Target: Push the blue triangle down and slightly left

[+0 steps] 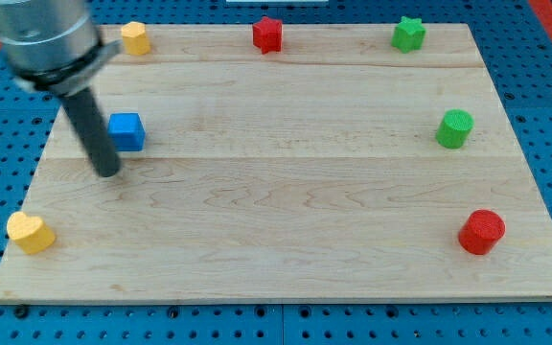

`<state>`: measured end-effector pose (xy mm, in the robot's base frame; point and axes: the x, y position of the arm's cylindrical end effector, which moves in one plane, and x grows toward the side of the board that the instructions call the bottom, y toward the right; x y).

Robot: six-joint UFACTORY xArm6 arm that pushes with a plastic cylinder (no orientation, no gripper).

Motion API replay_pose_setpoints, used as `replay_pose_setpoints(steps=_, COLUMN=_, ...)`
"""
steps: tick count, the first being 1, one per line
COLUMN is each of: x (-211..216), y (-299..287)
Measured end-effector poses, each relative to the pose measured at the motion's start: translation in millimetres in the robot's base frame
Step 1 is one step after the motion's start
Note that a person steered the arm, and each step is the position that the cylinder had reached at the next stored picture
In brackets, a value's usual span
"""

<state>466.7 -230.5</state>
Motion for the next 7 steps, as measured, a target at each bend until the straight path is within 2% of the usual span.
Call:
replay_pose_setpoints(steps=1, x=-66.5, y=-62.6)
replay_pose_setpoints(steps=2, x=-136.8, y=-63.0)
replay_pose_setpoints(steps=3, x=-118.4, y=-7.5)
replay_pose_setpoints(steps=4, x=-85.3, y=7.3)
replay_pose_setpoints(steps=6, x=-139.3, y=-73.2)
replay_pose_setpoints(steps=7, x=-108.6, y=-59.0)
